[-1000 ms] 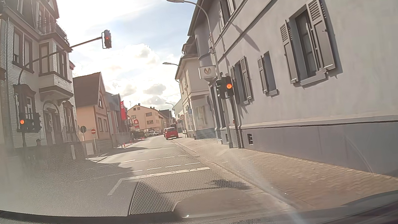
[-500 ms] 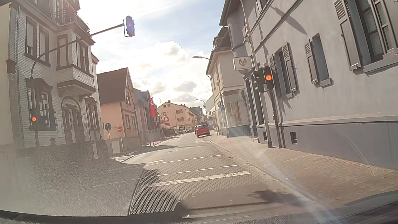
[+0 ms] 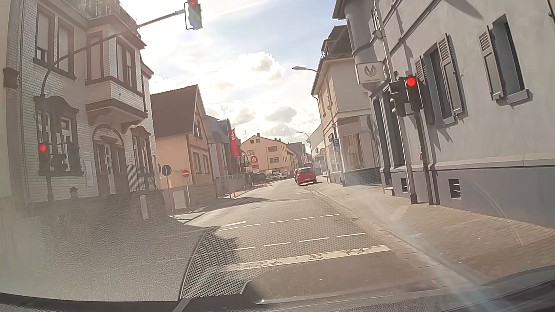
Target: Follow the waypoints while adhering to traffic rules and regulations
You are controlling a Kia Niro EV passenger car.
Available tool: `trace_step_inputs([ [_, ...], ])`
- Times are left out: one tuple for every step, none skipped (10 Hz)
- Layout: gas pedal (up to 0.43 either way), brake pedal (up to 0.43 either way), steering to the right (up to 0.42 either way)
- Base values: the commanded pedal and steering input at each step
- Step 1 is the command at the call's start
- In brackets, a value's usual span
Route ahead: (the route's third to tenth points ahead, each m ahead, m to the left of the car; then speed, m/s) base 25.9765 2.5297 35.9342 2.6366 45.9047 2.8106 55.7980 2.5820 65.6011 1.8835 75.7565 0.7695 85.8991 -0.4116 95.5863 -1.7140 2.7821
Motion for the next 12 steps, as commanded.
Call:
trace_step_inputs([
  [0.0, 0.146, -0.091],
  [0.0, 0.177, -0.087],
  [0.0, 0.201, -0.087],
  [0.0, 0.226, -0.085],
  [0.0, 0.232, -0.074],
  [0.0, 0.238, -0.064],
  [0.0, 0.238, -0.056],
  [0.0, 0.238, -0.044],
  [0.0, 0.238, -0.034],
  [0.0, 0.244, -0.024],
  [0.0, 0.244, -0.015],
  [0.0, 0.238, -0.004],
])
